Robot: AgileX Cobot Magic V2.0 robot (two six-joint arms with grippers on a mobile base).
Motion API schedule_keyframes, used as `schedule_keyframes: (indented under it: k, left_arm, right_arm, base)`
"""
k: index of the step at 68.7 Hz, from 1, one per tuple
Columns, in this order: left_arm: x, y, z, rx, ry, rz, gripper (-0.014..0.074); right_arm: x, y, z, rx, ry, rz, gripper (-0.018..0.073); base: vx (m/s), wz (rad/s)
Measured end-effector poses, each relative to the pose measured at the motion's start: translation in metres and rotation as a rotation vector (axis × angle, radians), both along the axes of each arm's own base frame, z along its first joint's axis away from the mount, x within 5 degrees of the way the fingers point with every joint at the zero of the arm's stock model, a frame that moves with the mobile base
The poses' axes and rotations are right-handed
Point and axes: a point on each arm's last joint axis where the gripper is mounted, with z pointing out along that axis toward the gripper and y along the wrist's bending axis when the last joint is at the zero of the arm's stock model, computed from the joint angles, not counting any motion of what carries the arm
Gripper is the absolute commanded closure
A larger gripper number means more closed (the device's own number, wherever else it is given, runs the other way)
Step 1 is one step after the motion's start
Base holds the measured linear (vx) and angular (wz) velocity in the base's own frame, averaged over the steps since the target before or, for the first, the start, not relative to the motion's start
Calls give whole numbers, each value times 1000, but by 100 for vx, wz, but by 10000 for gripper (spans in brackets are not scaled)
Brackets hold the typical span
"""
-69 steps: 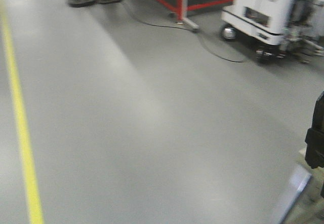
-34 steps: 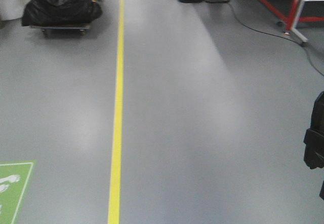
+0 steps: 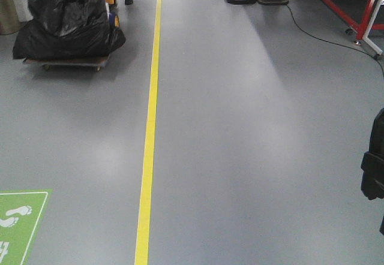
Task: Move and align brake pads A on conveyor
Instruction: 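Drive along the yellow floor line past the striped cones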
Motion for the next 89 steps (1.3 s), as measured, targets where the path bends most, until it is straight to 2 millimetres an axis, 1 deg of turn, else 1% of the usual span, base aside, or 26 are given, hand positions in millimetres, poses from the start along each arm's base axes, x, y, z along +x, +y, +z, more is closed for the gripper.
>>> schedule_keyframes:
  k: [17, 34, 61, 89]
  left_arm:
    - [0, 0, 0, 0, 0, 0, 603]
    - [0, 0, 0, 0, 0, 0, 603]
    - [0, 0, 0, 0, 0, 0, 603]
    - [0, 0, 0, 0, 0, 0, 603]
  right_arm:
    - [0, 0, 0, 0, 0, 0, 566]
    - [0, 0, 0, 0, 0, 0, 566]
    - [0, 0, 0, 0, 0, 0, 566]
    - [0, 0, 0, 0, 0, 0, 566]
  base:
    - [22, 0]
    - [38, -6]
    - [49, -2]
    - [59, 6]
